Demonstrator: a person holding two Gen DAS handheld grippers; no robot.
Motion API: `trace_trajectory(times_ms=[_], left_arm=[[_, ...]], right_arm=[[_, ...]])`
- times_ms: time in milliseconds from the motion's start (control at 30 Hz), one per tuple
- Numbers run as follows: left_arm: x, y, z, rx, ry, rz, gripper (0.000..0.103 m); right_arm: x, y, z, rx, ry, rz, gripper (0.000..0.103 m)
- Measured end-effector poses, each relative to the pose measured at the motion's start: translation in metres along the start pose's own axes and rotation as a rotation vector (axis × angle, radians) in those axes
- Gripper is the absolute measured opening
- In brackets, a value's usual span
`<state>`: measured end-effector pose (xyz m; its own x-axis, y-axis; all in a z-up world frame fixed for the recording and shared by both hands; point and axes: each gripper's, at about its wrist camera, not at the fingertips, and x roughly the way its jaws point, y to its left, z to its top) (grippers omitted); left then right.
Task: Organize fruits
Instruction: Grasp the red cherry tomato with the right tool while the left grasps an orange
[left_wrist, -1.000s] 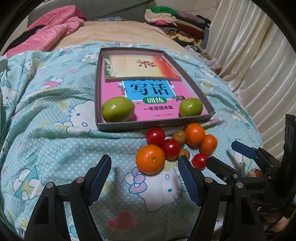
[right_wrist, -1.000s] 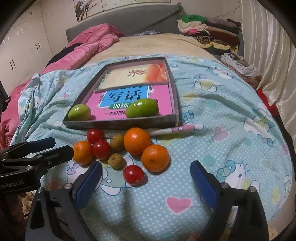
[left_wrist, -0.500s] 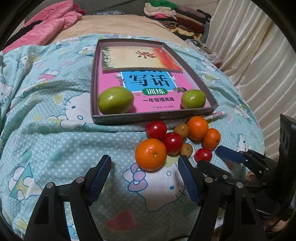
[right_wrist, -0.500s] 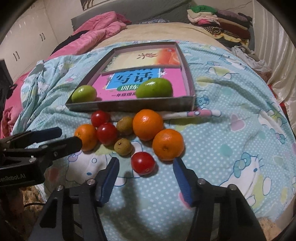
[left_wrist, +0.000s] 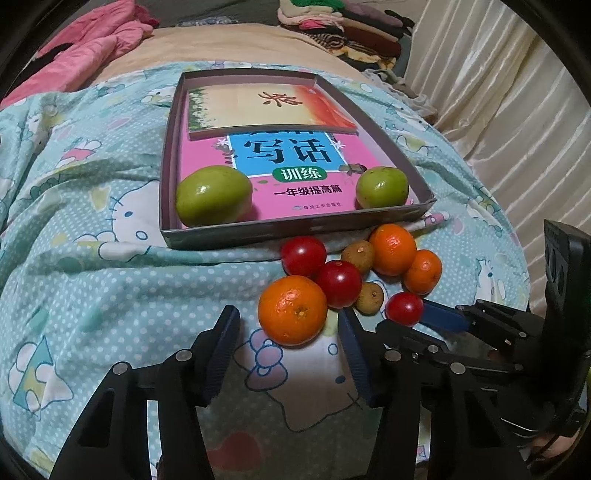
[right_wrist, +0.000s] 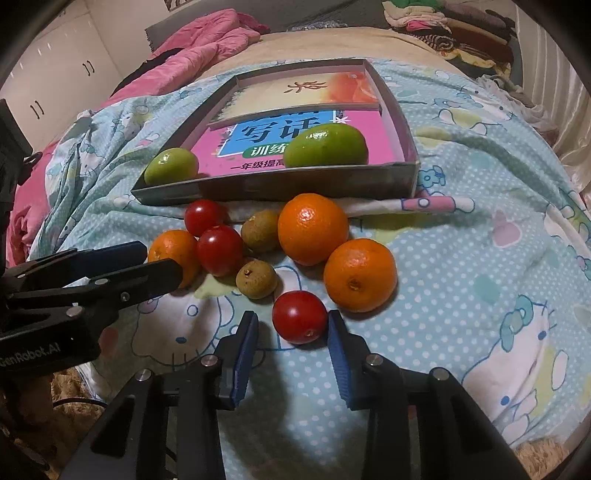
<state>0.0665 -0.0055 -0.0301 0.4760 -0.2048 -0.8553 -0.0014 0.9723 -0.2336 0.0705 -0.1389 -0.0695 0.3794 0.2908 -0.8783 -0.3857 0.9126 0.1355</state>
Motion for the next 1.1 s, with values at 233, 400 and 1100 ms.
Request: trace_trajectory(times_ms=[233,400,1100], left_arm=[[0.005,0.001,0.003,0.001,0.004,-0.010,0.053],[0.010,0.004,0.006,-0.008,0.010,-0.023,0.053],[0.029,0.004,0.011,0.006,0.020,-0.065,0.042]], right_arm=[[0.008,0.002,0.005,-0.018,-0.007,0.002,0.030],[0.010,0.003,0.007,-0.034,-0.012,0.003,0.029],[0.001,0.001,0.008,-0.022,-0.040,0.051,0.029]])
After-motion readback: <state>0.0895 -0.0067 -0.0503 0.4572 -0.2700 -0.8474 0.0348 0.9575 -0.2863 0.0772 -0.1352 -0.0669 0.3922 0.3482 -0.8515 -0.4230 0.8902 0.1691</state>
